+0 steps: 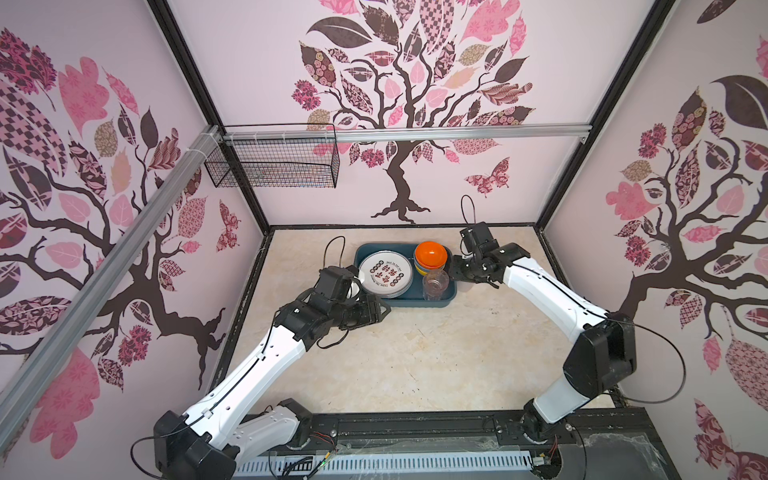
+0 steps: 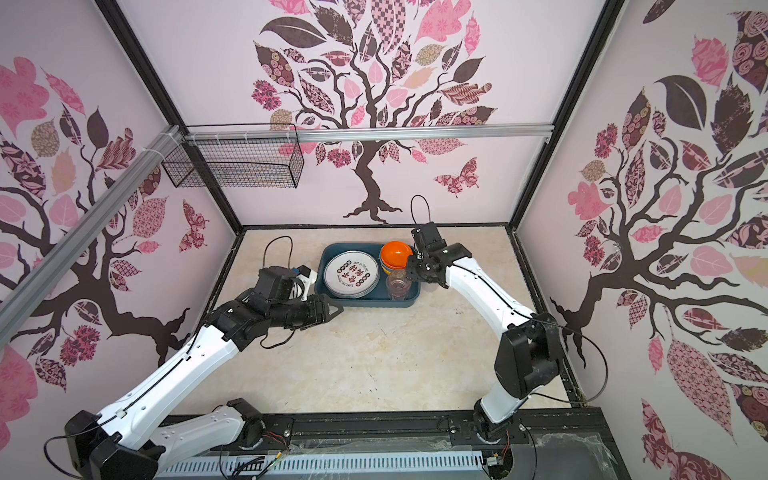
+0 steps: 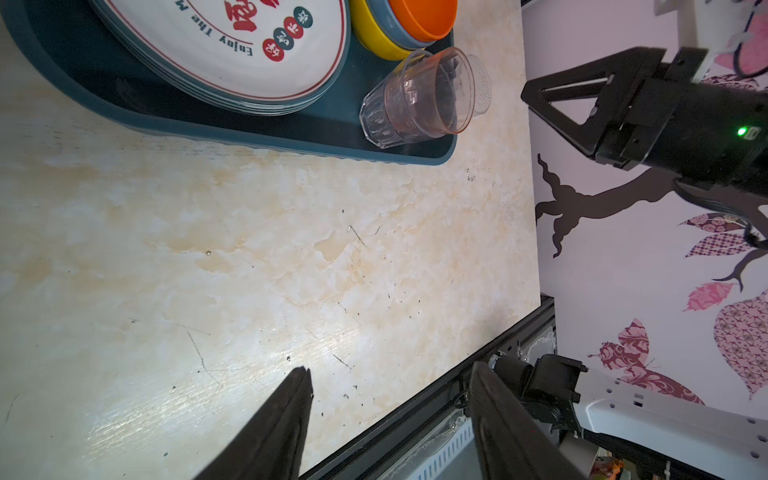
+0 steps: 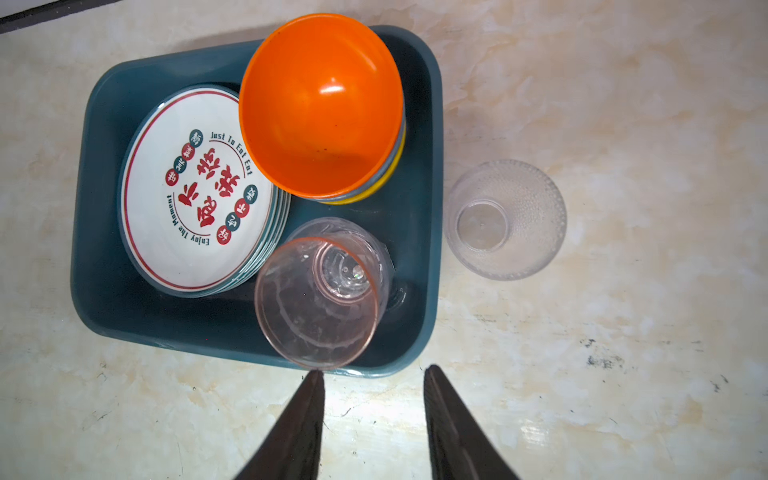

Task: Place the mixed dishes into the plastic bin
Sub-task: 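Lower the pink cup into the clear cup and open the right gripper, then move the right gripper to the frosted cup and grasp its rim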

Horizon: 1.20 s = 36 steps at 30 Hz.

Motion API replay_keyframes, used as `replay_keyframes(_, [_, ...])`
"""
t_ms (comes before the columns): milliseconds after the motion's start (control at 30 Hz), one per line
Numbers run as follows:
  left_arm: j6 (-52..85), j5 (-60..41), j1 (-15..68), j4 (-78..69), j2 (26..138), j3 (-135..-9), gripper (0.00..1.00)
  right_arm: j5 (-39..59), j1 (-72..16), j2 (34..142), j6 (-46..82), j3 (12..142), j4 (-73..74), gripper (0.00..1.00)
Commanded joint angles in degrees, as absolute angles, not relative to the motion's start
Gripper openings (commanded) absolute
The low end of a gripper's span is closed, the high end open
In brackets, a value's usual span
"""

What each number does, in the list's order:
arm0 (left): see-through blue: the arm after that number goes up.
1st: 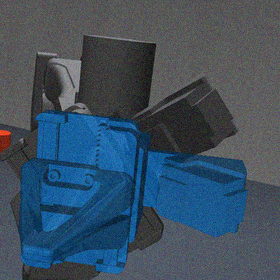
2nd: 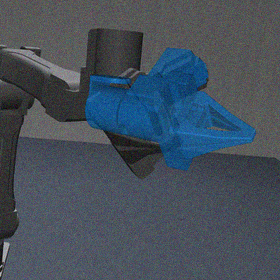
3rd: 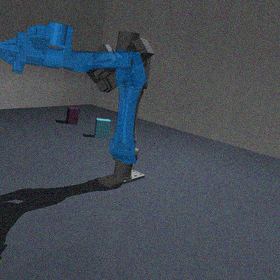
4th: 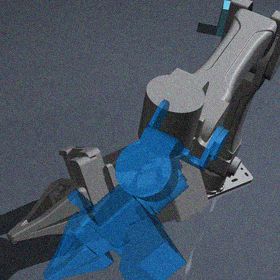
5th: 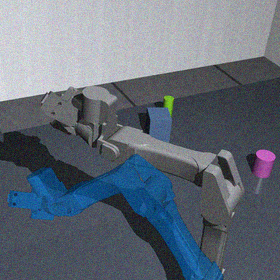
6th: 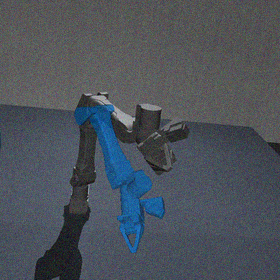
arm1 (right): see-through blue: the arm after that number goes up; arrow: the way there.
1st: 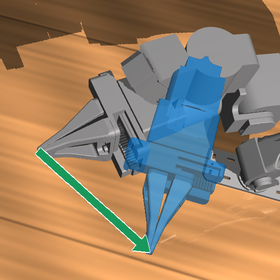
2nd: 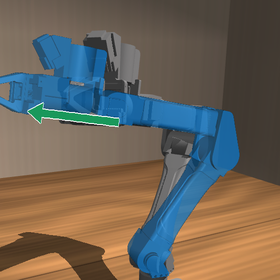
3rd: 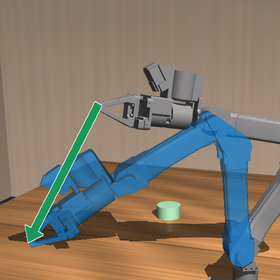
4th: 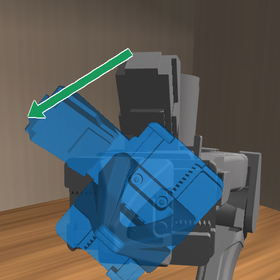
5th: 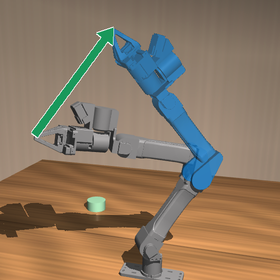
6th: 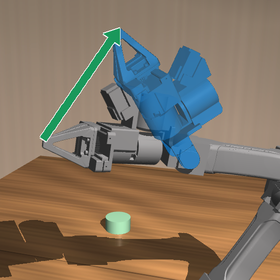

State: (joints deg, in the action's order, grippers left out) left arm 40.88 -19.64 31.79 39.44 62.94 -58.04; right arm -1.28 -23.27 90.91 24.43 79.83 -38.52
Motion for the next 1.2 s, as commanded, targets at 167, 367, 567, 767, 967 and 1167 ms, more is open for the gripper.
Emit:
replay_keyframes(167, [41.7, -23.0, 32.8, 34.5, 67.0, -59.2, 0.64, 1.8, -15.7, 84.8, 27.7, 72.5, -32.9, 0.47])
replay_keyframes(367, [40.9, -21.6, 36.5, 34.3, 72.4, -63.9, 0.64, 4.1, -10.3, 86.1, 30.4, 69.8, -30.4, 0.48])
replay_keyframes(567, [40.7, -20.7, 39.0, 33.8, 76.5, -67.3, 0.64, 5.2, -8.2, 90.1, 32.4, 70.0, -28.0, 0.49])
replay_keyframes(767, [40.3, -19.9, 39.9, 34.3, 79.0, -69.9, 0.64, 5.0, -7.6, 95.0, 33.7, 71.5, -26.9, 0.49])
replay_keyframes(967, [39.7, -19.1, 40.0, 35.0, 79.5, -70.5, 0.64, 5.1, -7.4, 98.5, 34.6, 72.5, -25.7, 0.48])
replay_keyframes(1167, [39.3, -18.4, 40.0, 35.6, 79.3, -70.0, 0.64, 4.8, -7.3, 101.3, 34.9, 73.6, -25.3, 0.48])
